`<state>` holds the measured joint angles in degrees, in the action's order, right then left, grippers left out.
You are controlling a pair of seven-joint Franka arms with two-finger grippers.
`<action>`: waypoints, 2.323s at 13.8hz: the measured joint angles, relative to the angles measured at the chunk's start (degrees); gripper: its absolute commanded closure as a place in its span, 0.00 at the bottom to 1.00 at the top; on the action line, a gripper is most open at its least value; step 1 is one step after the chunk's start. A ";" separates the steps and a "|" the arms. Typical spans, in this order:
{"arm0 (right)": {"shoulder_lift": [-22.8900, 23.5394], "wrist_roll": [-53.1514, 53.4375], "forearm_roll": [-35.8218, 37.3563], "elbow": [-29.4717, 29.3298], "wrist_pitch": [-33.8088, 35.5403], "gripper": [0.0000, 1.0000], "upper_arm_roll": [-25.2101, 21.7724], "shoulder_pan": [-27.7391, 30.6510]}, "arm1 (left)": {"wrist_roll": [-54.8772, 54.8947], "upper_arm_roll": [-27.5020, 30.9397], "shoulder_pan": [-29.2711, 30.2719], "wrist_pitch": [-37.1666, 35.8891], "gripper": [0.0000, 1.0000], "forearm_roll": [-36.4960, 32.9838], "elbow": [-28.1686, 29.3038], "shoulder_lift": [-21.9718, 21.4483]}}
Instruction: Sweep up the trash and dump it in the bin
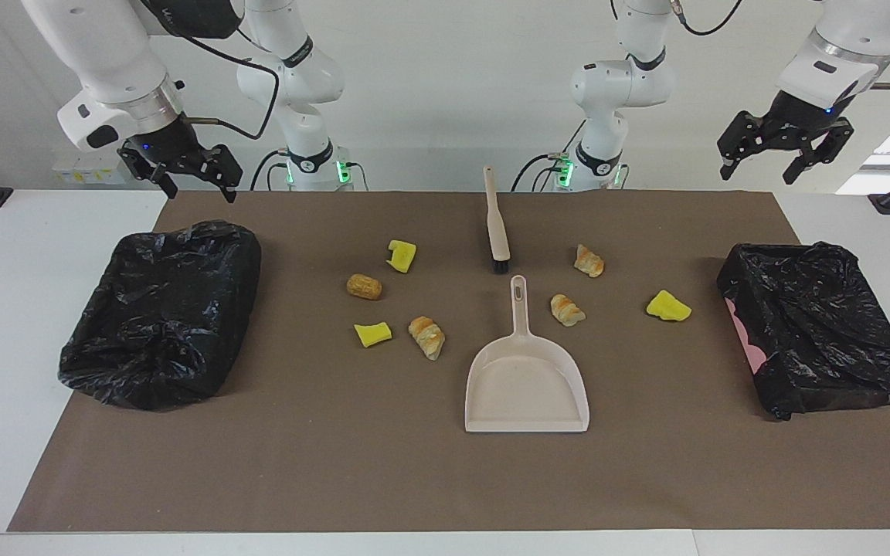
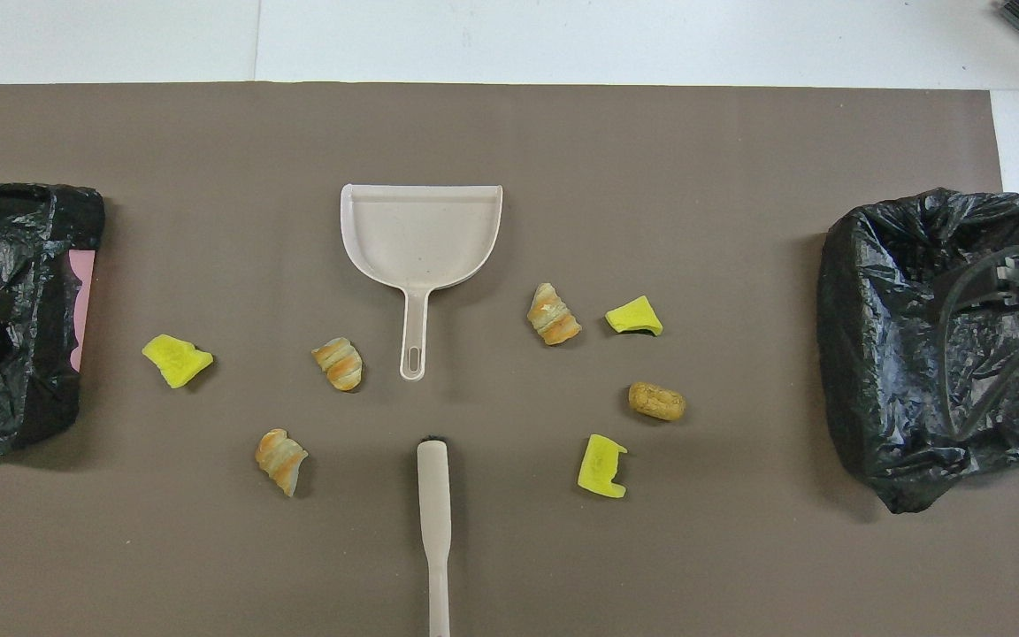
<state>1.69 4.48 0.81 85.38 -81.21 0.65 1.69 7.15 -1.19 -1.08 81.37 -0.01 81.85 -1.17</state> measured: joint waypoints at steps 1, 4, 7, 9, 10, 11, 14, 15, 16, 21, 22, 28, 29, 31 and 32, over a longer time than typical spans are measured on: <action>0.00 0.00 -0.01 0.00 0.00 0.00 0.05 -0.01 | 0.00 0.00 0.00 0.00 0.00 0.00 0.00 0.00; 0.00 0.00 -0.01 0.00 0.00 0.00 0.13 -0.04 | 0.00 0.00 0.00 0.00 0.00 0.00 0.00 0.00; 0.00 0.00 -0.01 0.00 0.00 0.00 0.13 -0.04 | 0.00 0.00 0.00 0.00 0.00 0.00 0.00 0.00; 0.00 0.00 -0.01 0.00 0.00 0.00 0.13 -0.04 | 0.00 0.00 0.00 0.00 0.00 0.00 0.00 0.00; 0.00 0.00 -0.01 0.00 0.00 0.00 0.13 -0.04 | 0.00 0.00 0.00 0.00 0.00 0.00 0.00 0.00; 0.00 0.00 -0.01 0.00 0.00 0.00 0.13 -0.04 | 0.00 0.00 0.00 0.00 0.00 0.00 0.00 0.00; 0.00 0.00 -0.01 0.00 0.00 0.00 0.06 -0.02 | 0.00 0.00 0.00 0.00 0.00 0.00 0.00 0.00; 0.00 0.00 0.00 0.00 0.00 0.00 0.03 -0.01 | 0.00 0.00 0.00 0.00 0.00 0.00 0.00 0.00; 0.00 0.00 0.00 0.00 0.00 0.00 0.02 -0.01 | -0.01 0.00 0.00 0.00 0.00 0.00 0.00 0.00; -0.21 -0.19 -0.02 0.57 -0.01 0.00 0.09 -0.05 | -0.12 -0.06 0.00 -0.09 0.00 0.00 0.00 0.00; -0.37 -0.54 -0.04 0.96 -0.25 0.00 0.17 -0.13 | -0.13 -0.06 0.00 -0.23 0.00 0.00 0.00 0.00; 1.63 -0.77 -0.08 2.20 -2.18 0.00 1.25 -4.15 | -0.28 -0.03 0.07 -0.65 0.00 0.00 1.20 -0.52; 2.93 -0.32 -0.09 2.27 -4.41 0.00 1.30 -5.18 | -0.28 -0.33 0.02 -0.44 0.00 0.00 2.91 -1.43; 5.77 0.40 -0.10 2.48 -8.51 0.00 1.40 -6.71 | -0.28 -1.45 -0.55 1.11 0.00 0.03 9.16 -5.11; 6.98 1.02 -0.12 2.51 -9.81 0.00 1.45 -7.40 | -0.54 -1.78 -1.78 1.95 0.00 0.04 12.74 -7.25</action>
<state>8.67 5.49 0.69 87.89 -91.02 2.10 -5.71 6.61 -2.97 -2.85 83.32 0.03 94.59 -8.42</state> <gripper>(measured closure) 0.000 0.000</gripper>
